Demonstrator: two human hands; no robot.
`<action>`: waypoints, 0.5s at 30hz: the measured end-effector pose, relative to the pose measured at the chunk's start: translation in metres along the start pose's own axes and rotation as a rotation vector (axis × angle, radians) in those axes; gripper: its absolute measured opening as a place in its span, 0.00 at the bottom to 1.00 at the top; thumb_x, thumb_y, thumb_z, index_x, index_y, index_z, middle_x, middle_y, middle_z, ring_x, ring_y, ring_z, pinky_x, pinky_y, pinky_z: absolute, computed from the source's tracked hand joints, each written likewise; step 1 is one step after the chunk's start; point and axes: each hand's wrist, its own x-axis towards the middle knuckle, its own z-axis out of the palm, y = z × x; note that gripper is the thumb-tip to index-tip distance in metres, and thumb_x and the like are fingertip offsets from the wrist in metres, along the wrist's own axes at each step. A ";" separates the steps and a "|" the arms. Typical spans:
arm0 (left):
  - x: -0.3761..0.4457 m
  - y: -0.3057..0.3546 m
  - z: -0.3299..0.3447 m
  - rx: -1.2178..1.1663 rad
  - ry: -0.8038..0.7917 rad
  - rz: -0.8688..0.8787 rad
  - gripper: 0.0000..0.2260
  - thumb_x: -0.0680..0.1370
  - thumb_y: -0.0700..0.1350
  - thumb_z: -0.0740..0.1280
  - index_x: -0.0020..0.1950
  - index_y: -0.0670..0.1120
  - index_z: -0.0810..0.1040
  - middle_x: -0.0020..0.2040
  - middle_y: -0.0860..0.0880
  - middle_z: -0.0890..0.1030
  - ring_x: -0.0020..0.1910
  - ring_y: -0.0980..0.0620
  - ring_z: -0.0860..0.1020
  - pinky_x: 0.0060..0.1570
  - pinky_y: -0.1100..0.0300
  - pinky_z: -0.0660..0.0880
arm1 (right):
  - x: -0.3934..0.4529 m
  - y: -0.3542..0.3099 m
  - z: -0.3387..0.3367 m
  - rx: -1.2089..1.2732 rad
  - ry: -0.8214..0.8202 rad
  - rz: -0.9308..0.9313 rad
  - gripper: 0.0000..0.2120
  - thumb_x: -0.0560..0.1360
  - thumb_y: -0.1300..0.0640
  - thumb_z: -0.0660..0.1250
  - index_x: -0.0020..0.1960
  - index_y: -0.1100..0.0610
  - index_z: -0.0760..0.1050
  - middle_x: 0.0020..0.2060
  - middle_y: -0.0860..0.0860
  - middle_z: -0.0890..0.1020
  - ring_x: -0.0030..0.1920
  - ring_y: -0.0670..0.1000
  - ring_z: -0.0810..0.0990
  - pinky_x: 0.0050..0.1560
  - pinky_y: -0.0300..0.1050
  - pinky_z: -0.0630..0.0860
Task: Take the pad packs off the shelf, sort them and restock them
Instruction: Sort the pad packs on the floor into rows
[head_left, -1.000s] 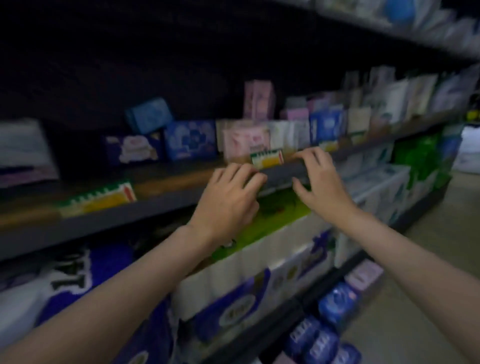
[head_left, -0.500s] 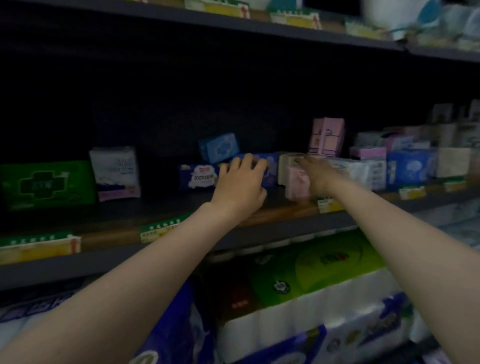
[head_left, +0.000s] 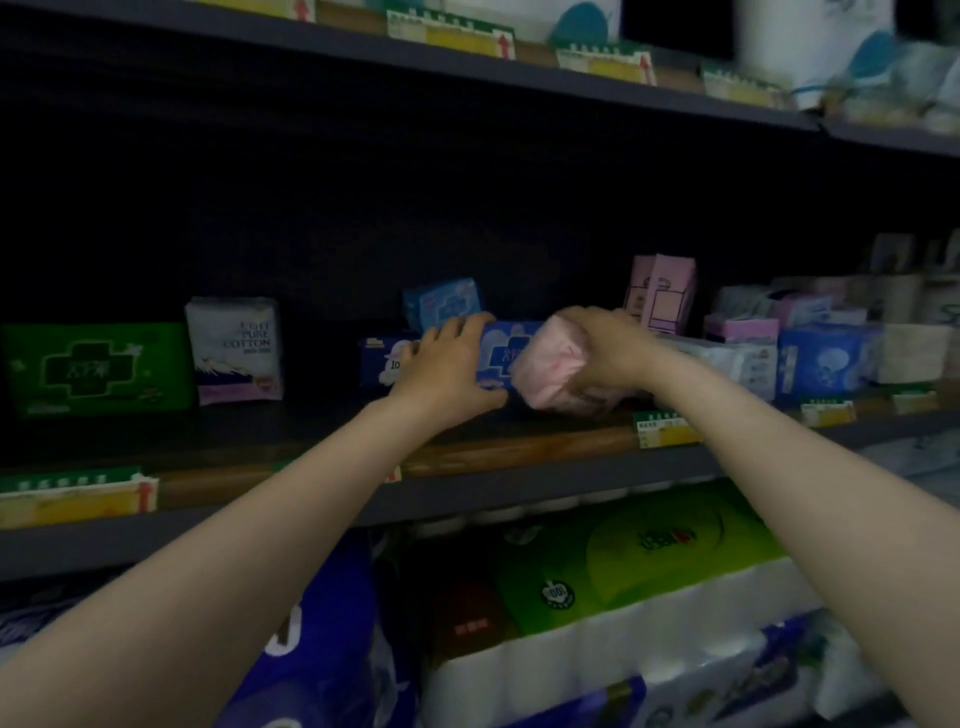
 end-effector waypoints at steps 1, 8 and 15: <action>0.003 0.000 -0.002 -0.037 -0.050 -0.015 0.39 0.72 0.54 0.70 0.76 0.52 0.52 0.73 0.48 0.61 0.70 0.45 0.60 0.66 0.48 0.60 | 0.000 -0.010 -0.001 0.030 -0.036 -0.050 0.40 0.67 0.56 0.74 0.74 0.50 0.58 0.66 0.54 0.71 0.65 0.58 0.67 0.63 0.52 0.70; 0.023 -0.005 0.002 -0.101 -0.212 -0.053 0.38 0.71 0.51 0.73 0.75 0.52 0.56 0.72 0.47 0.65 0.70 0.46 0.63 0.65 0.51 0.64 | -0.002 -0.007 0.010 0.472 0.099 -0.047 0.28 0.73 0.64 0.68 0.71 0.53 0.64 0.65 0.53 0.73 0.62 0.50 0.73 0.55 0.38 0.70; 0.052 0.004 0.025 -0.090 -0.209 -0.052 0.16 0.73 0.53 0.71 0.56 0.50 0.71 0.58 0.50 0.75 0.49 0.53 0.71 0.45 0.58 0.69 | 0.003 0.089 0.016 -0.143 0.127 0.521 0.27 0.76 0.51 0.65 0.71 0.57 0.62 0.68 0.62 0.65 0.68 0.63 0.63 0.67 0.56 0.63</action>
